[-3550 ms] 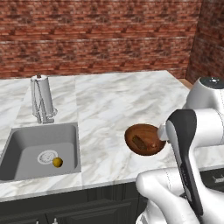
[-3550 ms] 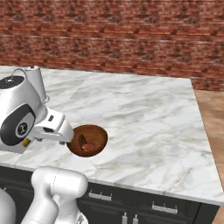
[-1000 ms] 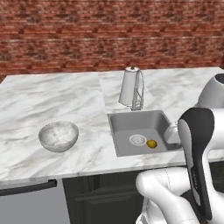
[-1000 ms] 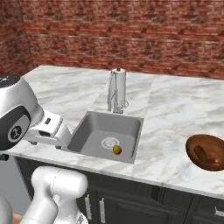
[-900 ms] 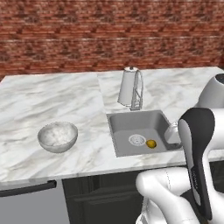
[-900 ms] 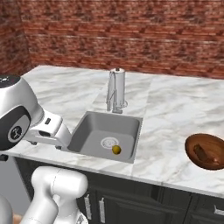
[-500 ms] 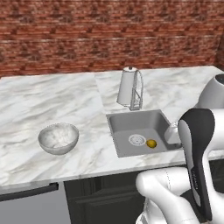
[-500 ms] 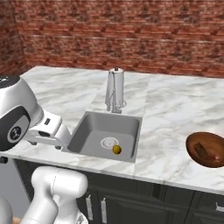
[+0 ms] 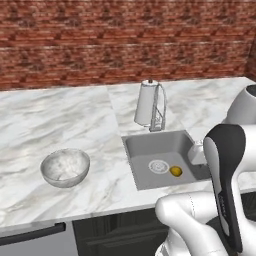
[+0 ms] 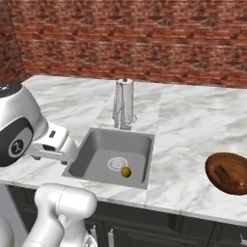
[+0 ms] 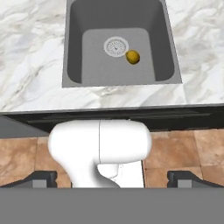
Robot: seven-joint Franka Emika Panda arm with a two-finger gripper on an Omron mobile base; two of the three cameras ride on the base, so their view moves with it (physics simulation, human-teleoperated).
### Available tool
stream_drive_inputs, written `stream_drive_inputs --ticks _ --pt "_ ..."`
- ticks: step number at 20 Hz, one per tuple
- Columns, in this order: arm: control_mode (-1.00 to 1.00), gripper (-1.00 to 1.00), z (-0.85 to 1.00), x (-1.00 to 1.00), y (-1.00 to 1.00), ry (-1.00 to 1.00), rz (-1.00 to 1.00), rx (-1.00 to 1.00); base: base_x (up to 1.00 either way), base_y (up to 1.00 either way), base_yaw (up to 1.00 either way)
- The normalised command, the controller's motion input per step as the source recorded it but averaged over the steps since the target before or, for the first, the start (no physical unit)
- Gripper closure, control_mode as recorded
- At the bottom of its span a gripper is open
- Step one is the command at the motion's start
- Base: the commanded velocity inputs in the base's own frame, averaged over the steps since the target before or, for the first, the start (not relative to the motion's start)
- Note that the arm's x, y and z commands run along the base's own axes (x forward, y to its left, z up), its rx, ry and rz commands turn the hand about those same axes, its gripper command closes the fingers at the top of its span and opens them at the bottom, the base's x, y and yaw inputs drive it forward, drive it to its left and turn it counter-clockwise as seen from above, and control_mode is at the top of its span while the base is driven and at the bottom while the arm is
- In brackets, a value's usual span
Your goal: Pick the sweet potatos from the cabinet and place them in one bowl. Pick the lemon from the sink and place it in the other bowl.
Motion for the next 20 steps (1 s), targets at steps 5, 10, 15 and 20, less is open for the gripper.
stream_drive_inputs --ticks 5,10,15,20 --pt "1.0 -1.0 0.0 0.0 0.0 0.0 0.0 0.0 0.08 0.27 -0.05" --pt "1.0 -1.0 0.0 0.0 0.0 0.0 0.0 0.0 0.21 0.24 -0.02" --pt "1.0 -1.0 0.0 0.0 0.0 0.0 0.0 0.0 0.21 0.13 0.0" --pt "1.0 -1.0 0.0 0.0 0.0 0.0 0.0 0.0 0.0 0.41 0.0"
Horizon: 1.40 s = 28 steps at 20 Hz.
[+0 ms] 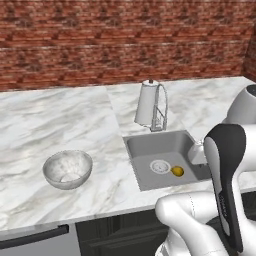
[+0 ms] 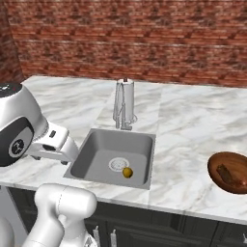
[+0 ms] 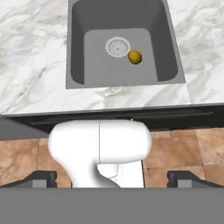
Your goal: Pick the sweet potatos from the cabinet and place them in one bowl. Pick the lemon from the sink and place it in the other bowl.
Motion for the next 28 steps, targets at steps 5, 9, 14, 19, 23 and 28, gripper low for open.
stream_drive_inputs --ticks 5,9,14,19,23,28 --pt "1.0 -1.0 0.0 0.0 0.0 0.0 0.0 0.0 0.0 0.49 0.0" --pt "1.0 -1.0 0.0 0.0 0.0 0.0 0.0 0.0 0.01 0.37 0.0" --pt "-1.0 -1.0 0.0 0.05 0.0 0.0 0.0 0.0 0.06 0.21 0.0" --pt "-1.0 -1.0 -0.13 0.19 -0.03 0.0 0.03 0.0 0.0 0.0 0.0" --pt "-1.0 -1.0 -0.17 0.22 -0.07 0.0 0.02 -0.01 0.0 0.0 0.0" --pt "-1.0 -1.0 -0.17 0.25 -0.11 0.0 0.0 0.0 0.0 0.0 0.0"
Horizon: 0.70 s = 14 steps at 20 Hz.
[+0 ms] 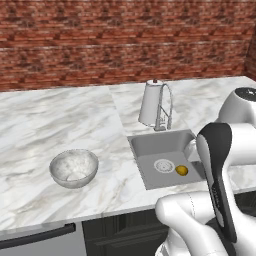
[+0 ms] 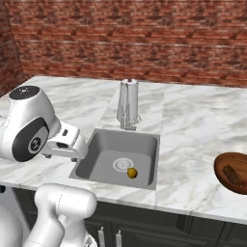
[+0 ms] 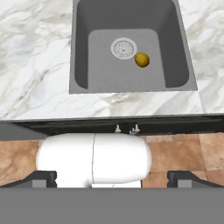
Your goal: Pick the sweet potatos from the cabinet and place them in one bowl. Pick the lemon from the sink and place it in the other bowl.
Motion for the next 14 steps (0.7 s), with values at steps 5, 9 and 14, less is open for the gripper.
stream_drive_inputs --ticks 5,9,14 --pt "-1.0 -1.0 -0.21 0.25 -0.26 0.0 0.0 0.0 0.0 0.0 0.0" --pt "-1.0 -1.0 -0.23 0.15 -0.44 0.0 0.02 0.0 0.0 0.0 0.0" --pt "-1.0 -1.0 -0.23 0.4 -0.23 0.0 0.0 0.0 0.0 0.0 0.0"
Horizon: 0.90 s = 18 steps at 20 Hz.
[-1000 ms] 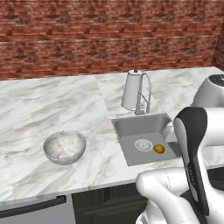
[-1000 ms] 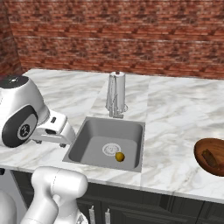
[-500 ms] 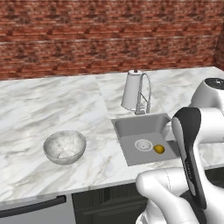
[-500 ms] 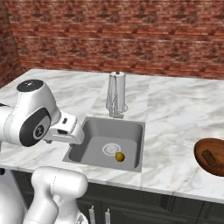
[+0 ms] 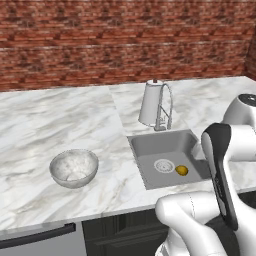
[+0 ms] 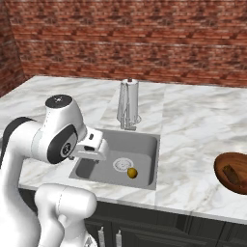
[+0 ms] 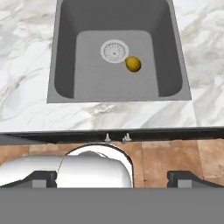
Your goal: Pick the sweet potatos from the cabinet and place them in one bowl. Pick the lemon from the sink and place it in the other bowl.
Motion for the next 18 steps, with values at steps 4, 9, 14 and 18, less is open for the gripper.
stream_drive_inputs --ticks 4,9,14,18 --pt "-1.0 -1.0 -0.21 0.56 -0.05 0.0 0.0 0.0 0.0 0.0 0.0" --pt "-1.0 -1.0 -0.19 0.54 -0.09 0.0 0.0 0.0 0.0 0.0 0.0" --pt "-1.0 -1.0 -0.25 0.42 -0.13 0.0 0.0 0.0 0.0 0.0 0.0" --pt "-1.0 -1.0 -0.37 0.39 -0.05 0.0 0.0 0.0 0.0 0.0 0.0"
